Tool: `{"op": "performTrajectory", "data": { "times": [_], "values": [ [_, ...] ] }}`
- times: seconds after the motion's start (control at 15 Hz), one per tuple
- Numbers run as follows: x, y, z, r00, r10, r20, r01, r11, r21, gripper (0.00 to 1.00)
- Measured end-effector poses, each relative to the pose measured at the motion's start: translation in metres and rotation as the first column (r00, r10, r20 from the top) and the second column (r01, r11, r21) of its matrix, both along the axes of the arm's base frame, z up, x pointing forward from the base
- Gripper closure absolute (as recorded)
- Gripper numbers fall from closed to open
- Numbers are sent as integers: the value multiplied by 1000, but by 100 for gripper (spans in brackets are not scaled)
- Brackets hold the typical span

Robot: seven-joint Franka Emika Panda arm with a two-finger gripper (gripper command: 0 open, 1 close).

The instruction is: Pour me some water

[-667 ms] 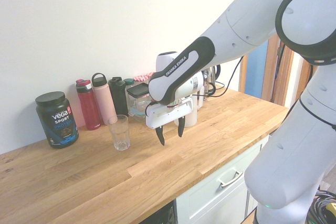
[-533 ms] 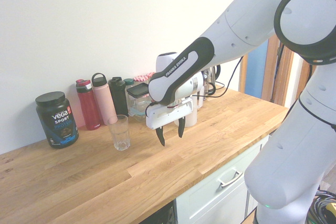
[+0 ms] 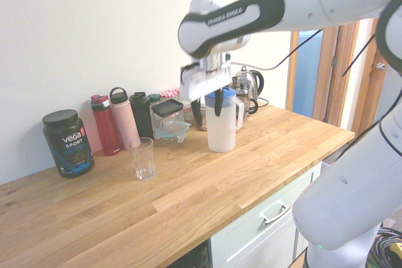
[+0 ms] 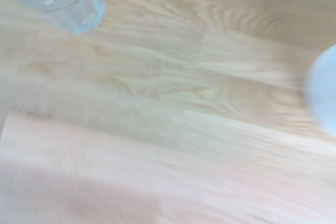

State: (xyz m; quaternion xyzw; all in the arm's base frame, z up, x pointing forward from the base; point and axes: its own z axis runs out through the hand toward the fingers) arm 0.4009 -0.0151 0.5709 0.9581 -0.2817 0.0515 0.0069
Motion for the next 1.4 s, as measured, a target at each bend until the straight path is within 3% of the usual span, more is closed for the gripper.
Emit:
{"op": "performTrajectory", "data": {
  "times": [0.13, 0.27, 0.53, 1.2, 1.27, 1.4],
  "values": [
    [-14, -28, 40, 999, 26, 36, -26, 1000, -11, 0],
    [-19, -67, 52, 998, 4, 57, -4, 1000, 2, 0],
    [-11, -131, 35, 994, -72, 85, 69, 997, 29, 0],
    [42, -159, -32, 994, -99, 54, 99, 995, 19, 0],
    [46, -160, -38, 994, -98, 55, 97, 995, 16, 100],
    [54, -163, -50, 994, -99, 53, 98, 995, 12, 100]
  ]
}}
